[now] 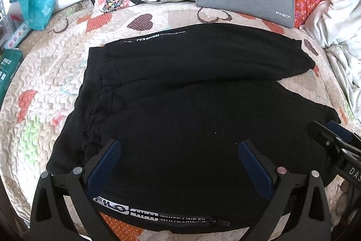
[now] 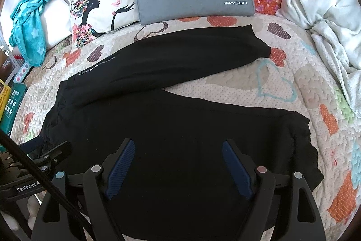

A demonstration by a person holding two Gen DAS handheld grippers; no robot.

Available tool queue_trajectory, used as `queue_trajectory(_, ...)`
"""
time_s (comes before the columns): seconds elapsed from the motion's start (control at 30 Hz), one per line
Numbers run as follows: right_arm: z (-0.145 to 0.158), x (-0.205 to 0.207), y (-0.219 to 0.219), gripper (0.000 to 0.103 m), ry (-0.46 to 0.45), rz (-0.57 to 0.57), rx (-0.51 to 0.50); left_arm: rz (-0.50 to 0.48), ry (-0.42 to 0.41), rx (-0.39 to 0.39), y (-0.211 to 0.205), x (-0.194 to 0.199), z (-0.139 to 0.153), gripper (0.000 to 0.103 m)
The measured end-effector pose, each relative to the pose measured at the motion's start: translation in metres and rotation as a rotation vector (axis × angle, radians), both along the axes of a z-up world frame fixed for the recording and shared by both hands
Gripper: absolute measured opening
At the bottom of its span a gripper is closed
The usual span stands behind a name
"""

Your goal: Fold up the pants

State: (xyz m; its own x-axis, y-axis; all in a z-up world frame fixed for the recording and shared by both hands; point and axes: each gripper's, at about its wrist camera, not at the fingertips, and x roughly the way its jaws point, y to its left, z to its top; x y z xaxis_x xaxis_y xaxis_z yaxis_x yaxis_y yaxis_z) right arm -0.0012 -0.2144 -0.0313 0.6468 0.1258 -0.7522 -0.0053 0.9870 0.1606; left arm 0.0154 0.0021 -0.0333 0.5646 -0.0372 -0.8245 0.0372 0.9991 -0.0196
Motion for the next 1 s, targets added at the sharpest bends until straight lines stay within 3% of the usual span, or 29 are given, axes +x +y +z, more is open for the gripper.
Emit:
queue_trajectory(0.33, -0.003, 0.001, 0.001, 0.085, 0.007, -0.001, 0.002, -0.005, 0.041, 0.021, -0.004, 0.006, -0.011, 0.103)
queue_trajectory(0.57, -0.003, 0.001, 0.000, 0.085, 0.006, -0.003, 0.005, -0.011, 0.161, 0.034, -0.006, 0.012, -0.034, 0.103)
queue_trajectory(1.0, 0.006, -0.002, -0.012, 0.085, -0.005, -0.026, 0.050, -0.038, 0.143, 0.001, 0.001, 0.004, -0.042, 0.103)
